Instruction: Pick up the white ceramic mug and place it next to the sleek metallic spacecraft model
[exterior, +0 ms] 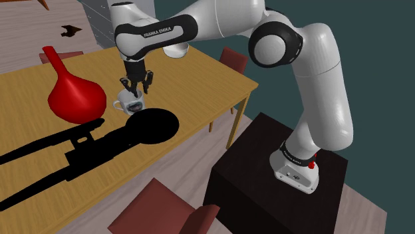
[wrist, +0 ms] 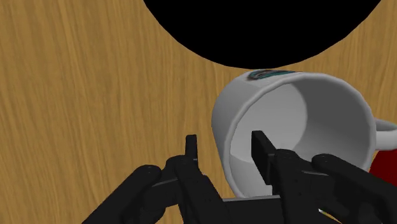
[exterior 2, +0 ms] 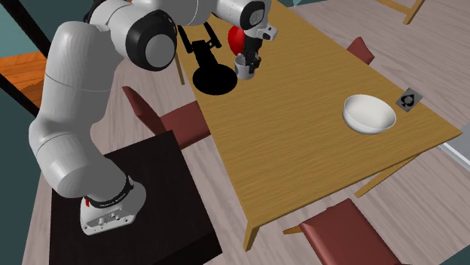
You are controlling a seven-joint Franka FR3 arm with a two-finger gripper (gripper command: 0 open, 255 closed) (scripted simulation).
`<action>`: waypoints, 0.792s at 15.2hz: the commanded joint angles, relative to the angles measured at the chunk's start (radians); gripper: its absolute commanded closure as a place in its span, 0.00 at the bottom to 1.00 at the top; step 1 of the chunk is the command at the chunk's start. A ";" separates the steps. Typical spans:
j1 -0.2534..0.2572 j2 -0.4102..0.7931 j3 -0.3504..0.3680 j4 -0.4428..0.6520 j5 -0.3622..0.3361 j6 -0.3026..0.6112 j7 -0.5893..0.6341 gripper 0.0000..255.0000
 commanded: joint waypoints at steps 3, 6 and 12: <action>0.000 0.000 0.000 0.000 0.000 0.000 0.000 0.00; -0.001 -0.008 0.000 0.020 0.000 -0.029 0.000 0.00; -0.003 -0.022 0.000 0.091 0.000 -0.114 0.001 0.00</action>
